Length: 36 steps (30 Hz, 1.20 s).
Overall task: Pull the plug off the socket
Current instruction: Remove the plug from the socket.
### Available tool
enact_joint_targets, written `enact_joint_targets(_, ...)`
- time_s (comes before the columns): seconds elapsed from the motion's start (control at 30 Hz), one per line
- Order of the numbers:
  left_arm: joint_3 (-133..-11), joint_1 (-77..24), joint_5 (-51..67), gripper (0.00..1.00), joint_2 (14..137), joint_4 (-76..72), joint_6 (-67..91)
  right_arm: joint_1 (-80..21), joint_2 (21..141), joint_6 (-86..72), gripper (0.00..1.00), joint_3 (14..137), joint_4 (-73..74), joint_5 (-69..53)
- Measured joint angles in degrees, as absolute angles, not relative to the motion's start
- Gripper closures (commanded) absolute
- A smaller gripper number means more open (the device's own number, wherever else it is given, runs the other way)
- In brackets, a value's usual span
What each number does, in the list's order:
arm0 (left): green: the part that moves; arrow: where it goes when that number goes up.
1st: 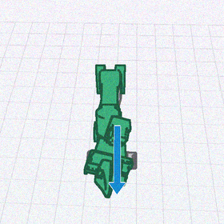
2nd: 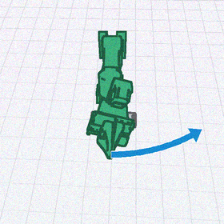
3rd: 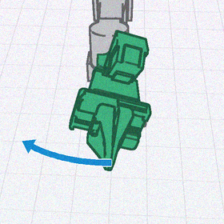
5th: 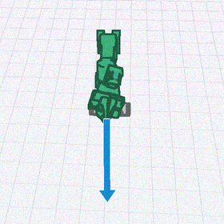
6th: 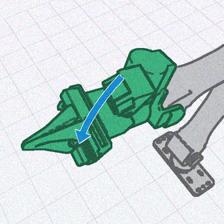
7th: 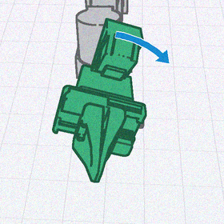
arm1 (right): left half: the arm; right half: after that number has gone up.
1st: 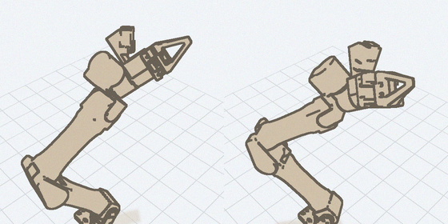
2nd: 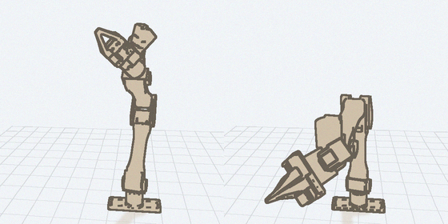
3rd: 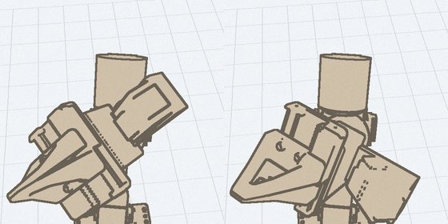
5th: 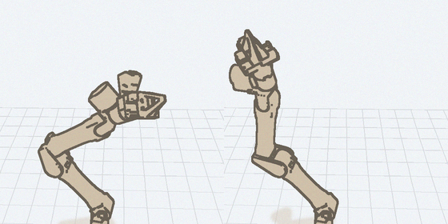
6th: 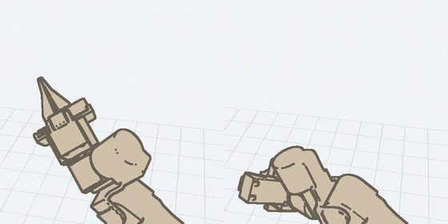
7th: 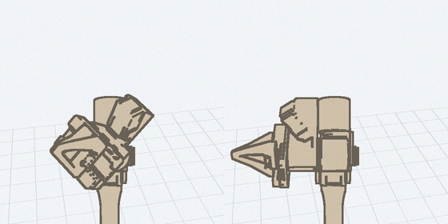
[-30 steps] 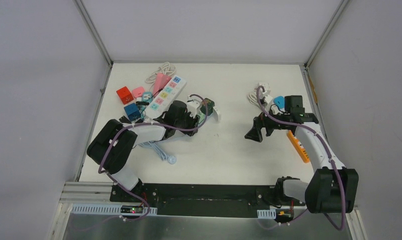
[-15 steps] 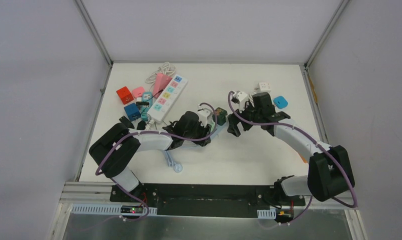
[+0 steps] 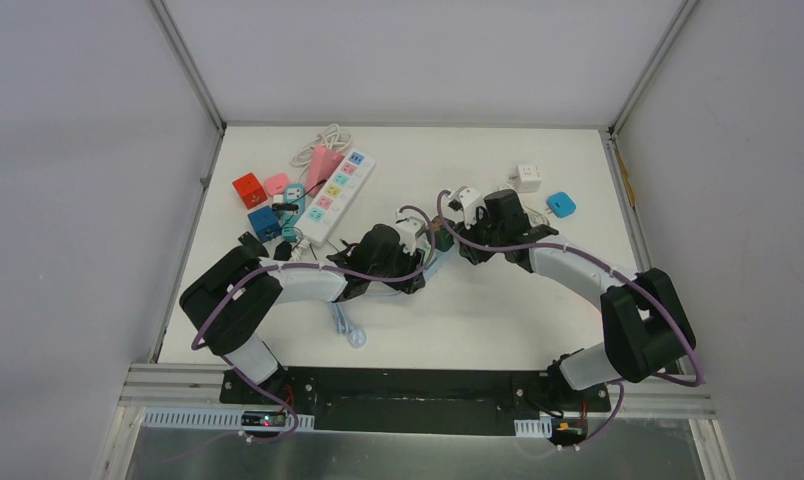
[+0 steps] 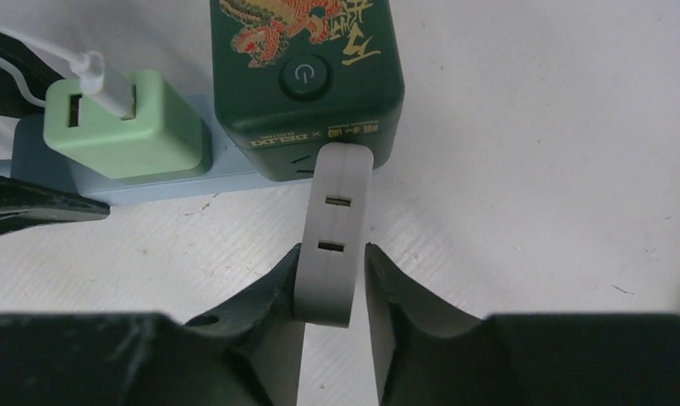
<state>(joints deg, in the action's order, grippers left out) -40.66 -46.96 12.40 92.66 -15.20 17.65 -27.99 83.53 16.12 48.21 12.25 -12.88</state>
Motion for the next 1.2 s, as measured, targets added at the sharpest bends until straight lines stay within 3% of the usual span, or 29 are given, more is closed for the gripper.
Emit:
enact_joint_targets(0.1, -40.47, -47.16, 12.32, 1.00, 92.66, -15.53, 17.61, -28.27, 83.77, 16.45, 0.87, 48.21, 12.25, -11.84)
enact_joint_targets(0.23, -40.34, -47.22, 12.23, 1.00, 92.66, -15.73, 17.39, -28.12, 83.77, 17.02, 0.99, 48.21, 12.27, -11.62)
enact_joint_targets(0.6, -39.40, -47.31, 12.27, 1.00, 92.20, -16.40, 15.66, -25.69, 83.77, 19.77, 1.00, 48.23, 13.80, -16.36)
enact_joint_targets(0.93, -39.40, -46.76, 13.34, 1.00, 92.20, -16.47, 16.10, -28.58, 84.09, 23.66, 1.00, 48.25, 13.13, -11.84)
enact_joint_targets(1.2, -38.63, -46.37, 14.20, 1.00, 92.20, -17.69, 14.50, -24.21, 84.07, 24.03, 1.00, 48.38, 15.31, -19.46)
